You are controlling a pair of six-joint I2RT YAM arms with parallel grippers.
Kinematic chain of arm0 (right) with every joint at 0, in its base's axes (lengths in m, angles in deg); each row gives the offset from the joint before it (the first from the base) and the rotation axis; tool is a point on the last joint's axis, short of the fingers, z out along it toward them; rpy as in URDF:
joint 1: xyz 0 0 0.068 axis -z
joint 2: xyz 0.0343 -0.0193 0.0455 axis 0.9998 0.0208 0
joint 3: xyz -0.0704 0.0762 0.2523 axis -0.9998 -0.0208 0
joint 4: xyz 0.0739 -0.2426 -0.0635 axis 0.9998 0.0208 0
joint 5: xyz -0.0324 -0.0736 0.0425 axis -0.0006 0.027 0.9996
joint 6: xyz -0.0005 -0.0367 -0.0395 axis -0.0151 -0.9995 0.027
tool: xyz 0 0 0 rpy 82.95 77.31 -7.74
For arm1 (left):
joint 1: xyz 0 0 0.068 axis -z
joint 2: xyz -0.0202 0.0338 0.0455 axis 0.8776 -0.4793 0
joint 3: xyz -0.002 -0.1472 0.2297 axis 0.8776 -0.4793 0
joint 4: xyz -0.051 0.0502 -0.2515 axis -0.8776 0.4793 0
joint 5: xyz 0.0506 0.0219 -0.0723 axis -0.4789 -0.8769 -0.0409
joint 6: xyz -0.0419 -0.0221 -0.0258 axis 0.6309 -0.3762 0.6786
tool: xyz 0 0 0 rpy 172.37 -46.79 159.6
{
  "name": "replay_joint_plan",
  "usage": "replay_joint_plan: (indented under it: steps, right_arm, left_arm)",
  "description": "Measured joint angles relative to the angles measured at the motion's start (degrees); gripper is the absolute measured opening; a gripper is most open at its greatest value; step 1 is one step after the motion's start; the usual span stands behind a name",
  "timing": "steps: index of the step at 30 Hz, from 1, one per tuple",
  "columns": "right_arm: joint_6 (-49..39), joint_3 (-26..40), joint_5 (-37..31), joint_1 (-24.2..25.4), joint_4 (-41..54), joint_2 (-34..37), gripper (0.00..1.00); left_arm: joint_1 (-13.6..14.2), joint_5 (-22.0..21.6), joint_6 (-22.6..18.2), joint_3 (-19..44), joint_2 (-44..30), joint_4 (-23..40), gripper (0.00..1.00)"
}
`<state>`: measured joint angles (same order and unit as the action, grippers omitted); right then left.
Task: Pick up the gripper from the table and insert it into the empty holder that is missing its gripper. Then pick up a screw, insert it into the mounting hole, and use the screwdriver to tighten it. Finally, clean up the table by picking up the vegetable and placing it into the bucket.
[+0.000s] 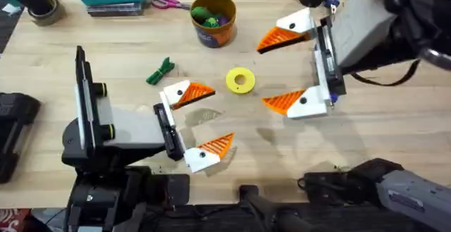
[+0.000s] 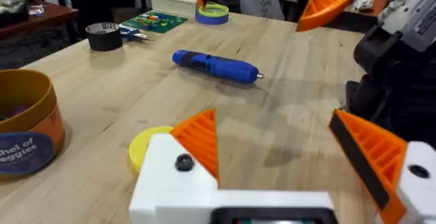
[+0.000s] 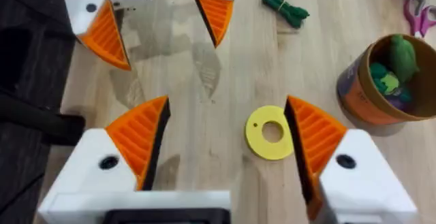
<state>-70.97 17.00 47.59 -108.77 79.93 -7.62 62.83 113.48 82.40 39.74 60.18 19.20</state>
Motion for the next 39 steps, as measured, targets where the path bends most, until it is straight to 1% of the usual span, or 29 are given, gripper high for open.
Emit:
replay_joint_plan:
  steps: [5, 10, 28, 29, 30, 34, 35, 36, 39]
  right_arm:
    - [-2.7, 0.0, -0.8, 0.4, -0.1, 2.2, 0.996]
    - [-3.6, -0.2, -1.4, 0.4, -0.1, 4.1, 0.996]
    - [-4.1, -0.2, -1.8, 0.4, -0.3, 4.3, 0.996]
    - [-4.2, -0.2, -1.8, 0.4, -0.3, 4.3, 0.996]
    - [-4.2, -0.2, -1.8, 0.4, -0.3, 4.3, 0.996]
    - [-4.2, -0.2, -1.8, 0.4, -0.3, 4.3, 0.996]
    - [-4.2, -0.2, -1.8, 0.4, -0.3, 4.3, 0.996]
    - [-4.2, -0.2, -1.8, 0.4, -0.3, 4.3, 0.996]
    - [-4.2, -0.2, -1.8, 0.4, -0.4, 4.3, 0.996]
  left_arm:
    - [0.0, 0.0, 0.0, 0.0, 0.0, 0.0, 0.985]
    - [0.0, 0.0, 0.0, 0.0, 0.0, 0.0, 0.986]
    - [0.0, 0.0, 0.0, 0.0, 0.0, 0.0, 0.978]
    - [0.0, 0.0, 0.0, 0.0, 0.0, 0.0, 0.906]
    - [0.0, 0.0, 0.0, 0.0, 0.0, 0.0, 0.806]
    - [0.0, 0.0, -0.2, 0.0, 0.0, 0.0, 0.177]
    - [0.0, 0.0, -0.4, 0.0, 0.0, 0.0, 0.051]
    - [0.0, 0.0, -0.4, 0.0, 0.0, 0.0, 0.014]
    - [0.0, 0.0, -0.4, 0.0, 0.0, 0.0, 0.014]
